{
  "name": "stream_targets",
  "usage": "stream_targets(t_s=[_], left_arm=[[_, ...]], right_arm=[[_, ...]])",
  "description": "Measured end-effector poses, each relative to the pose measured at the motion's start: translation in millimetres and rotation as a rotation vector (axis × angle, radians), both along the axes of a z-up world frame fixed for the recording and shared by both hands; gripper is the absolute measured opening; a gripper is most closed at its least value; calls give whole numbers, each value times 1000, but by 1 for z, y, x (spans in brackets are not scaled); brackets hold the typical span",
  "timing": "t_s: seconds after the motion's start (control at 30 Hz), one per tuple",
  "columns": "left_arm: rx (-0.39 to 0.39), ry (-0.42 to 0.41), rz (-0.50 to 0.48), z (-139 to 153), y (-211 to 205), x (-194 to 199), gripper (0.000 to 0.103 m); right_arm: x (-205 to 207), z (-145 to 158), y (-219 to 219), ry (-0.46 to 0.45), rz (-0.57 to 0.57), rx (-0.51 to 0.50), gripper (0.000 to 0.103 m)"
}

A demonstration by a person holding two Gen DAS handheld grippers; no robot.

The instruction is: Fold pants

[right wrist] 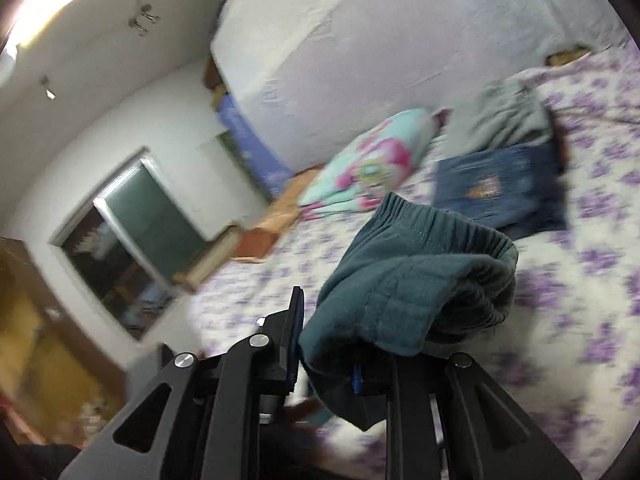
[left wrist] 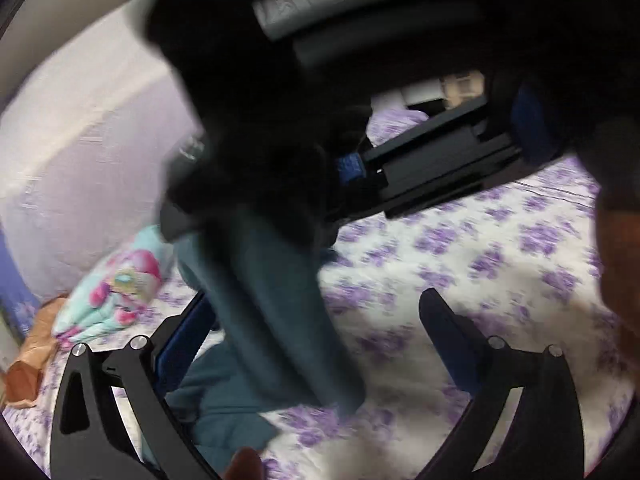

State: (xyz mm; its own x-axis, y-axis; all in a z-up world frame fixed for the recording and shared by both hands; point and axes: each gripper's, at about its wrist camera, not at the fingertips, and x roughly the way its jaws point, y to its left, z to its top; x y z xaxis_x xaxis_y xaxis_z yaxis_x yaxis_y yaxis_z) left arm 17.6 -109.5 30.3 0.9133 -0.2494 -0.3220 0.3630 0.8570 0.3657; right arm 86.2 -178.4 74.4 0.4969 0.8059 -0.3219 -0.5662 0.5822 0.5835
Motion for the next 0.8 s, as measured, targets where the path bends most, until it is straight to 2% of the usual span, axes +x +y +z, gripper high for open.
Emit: stream_targets(t_s=[0.1,0.17,0.2,0.23,0.27,0.3,0.37,0.4,0.47,0.57,0.6,0.63,0.7,0.73,0.8], left_arm=[[-75,-66,88,5,19,1,98],[-147,-72,98,13,36,1,97],[-180,-70,105,16,46,3,86],[-219,-66,112,22,61,2,77],[-229,-53,113,26,69,7,64],[-243,-25,103,30,80,10,61],[-264,27,88,40,101,17,35],[-265,30,129,47,116,20,28],[-319,33,199,61,148,26,28],[-473,118,255,83,208,40,27],[-504,128,278,89,224,42,27],[-499,105,322,98,240,41,27],[-452,46,376,113,249,40,27],[-437,11,396,121,253,35,27],[-444,-35,409,136,263,23,27]], right_arm=[[-7,9,11,-7,45,30,21],[-15,17,19,-25,57,17,22],[-18,22,20,-35,45,6,32],[-19,25,18,-42,27,4,46],[-22,30,9,-42,8,37,80],[-20,31,2,-33,-7,66,86],[-13,25,-17,15,18,187,86],[-12,20,-24,40,18,220,87],[-15,8,-41,43,-52,222,89],[-10,-14,-59,94,-65,313,90],[-9,-21,-56,105,-77,282,92],[-6,-26,-48,106,-80,242,93],[-9,-46,-6,132,-49,78,94],[-8,-62,28,178,35,6,94],[-11,-88,70,245,131,-45,93]])
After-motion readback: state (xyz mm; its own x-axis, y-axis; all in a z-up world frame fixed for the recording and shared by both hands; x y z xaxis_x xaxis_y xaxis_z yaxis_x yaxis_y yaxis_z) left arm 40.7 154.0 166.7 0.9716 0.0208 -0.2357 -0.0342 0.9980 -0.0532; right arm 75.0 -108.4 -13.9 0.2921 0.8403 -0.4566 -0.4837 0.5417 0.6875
